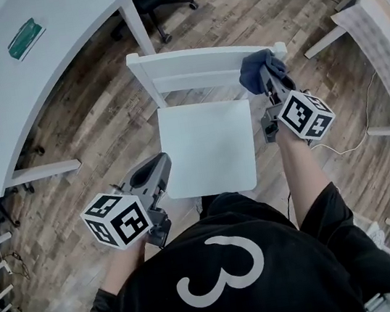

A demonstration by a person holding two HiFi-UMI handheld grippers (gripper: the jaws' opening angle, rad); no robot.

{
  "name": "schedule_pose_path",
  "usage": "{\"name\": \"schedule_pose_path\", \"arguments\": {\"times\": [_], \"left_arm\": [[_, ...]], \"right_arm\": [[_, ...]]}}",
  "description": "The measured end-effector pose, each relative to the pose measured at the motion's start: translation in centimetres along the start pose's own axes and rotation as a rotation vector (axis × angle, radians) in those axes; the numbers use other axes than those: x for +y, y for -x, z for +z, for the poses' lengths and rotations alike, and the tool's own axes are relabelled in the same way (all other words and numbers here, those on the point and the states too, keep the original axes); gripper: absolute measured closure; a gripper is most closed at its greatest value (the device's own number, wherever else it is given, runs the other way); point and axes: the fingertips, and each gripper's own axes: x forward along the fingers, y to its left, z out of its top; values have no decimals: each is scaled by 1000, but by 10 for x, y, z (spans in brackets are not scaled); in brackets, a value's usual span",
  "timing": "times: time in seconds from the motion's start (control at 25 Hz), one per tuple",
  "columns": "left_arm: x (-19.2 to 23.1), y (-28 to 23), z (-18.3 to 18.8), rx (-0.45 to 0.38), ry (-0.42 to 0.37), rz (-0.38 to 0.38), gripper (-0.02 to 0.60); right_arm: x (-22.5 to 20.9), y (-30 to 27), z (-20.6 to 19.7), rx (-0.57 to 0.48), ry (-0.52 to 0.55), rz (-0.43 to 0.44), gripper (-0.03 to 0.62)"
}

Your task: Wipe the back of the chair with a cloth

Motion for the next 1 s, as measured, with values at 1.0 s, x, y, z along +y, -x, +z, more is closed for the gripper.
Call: {"name": "schedule_pose_path", "arguments": {"times": [1.0], "left_arm": [[84, 99, -20, -191, 200, 216, 568]], "right_arm": [[210, -89, -122, 254, 191, 410, 546]]}}
